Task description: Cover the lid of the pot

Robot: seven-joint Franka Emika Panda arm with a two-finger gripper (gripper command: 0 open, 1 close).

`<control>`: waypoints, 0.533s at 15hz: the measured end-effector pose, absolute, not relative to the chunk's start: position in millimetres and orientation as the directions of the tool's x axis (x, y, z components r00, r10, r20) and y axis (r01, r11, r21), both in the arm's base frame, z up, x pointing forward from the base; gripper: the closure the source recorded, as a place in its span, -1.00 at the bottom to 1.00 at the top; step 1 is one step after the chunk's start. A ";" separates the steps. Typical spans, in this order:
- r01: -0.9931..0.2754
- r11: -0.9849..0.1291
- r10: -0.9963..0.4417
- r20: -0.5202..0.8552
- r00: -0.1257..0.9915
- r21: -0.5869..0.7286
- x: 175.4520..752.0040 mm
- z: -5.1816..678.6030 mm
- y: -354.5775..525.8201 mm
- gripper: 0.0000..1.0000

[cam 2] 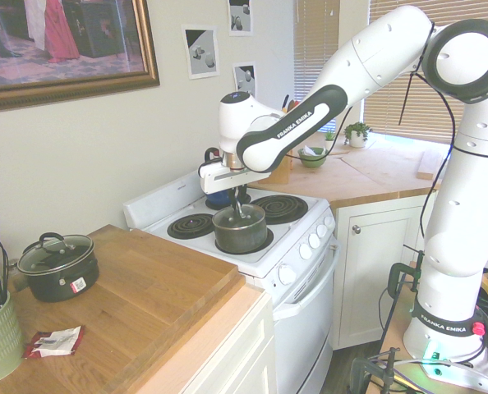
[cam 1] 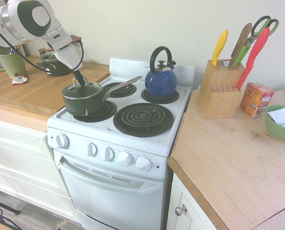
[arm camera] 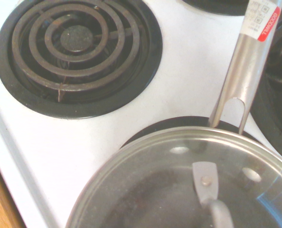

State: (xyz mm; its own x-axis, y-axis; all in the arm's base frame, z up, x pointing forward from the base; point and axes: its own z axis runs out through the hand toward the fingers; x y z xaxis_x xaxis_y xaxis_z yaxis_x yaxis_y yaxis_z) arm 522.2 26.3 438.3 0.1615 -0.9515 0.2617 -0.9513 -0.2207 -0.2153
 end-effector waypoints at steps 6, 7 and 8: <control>-0.951 -0.217 -0.956 0.246 0.161 -0.221 527.1 439.1 31.7 -1.00; -0.952 -0.212 -0.958 0.239 0.157 -0.223 527.4 439.8 32.0 -1.00; -0.953 -0.202 -0.962 0.228 0.150 -0.226 527.4 441.1 31.6 -1.00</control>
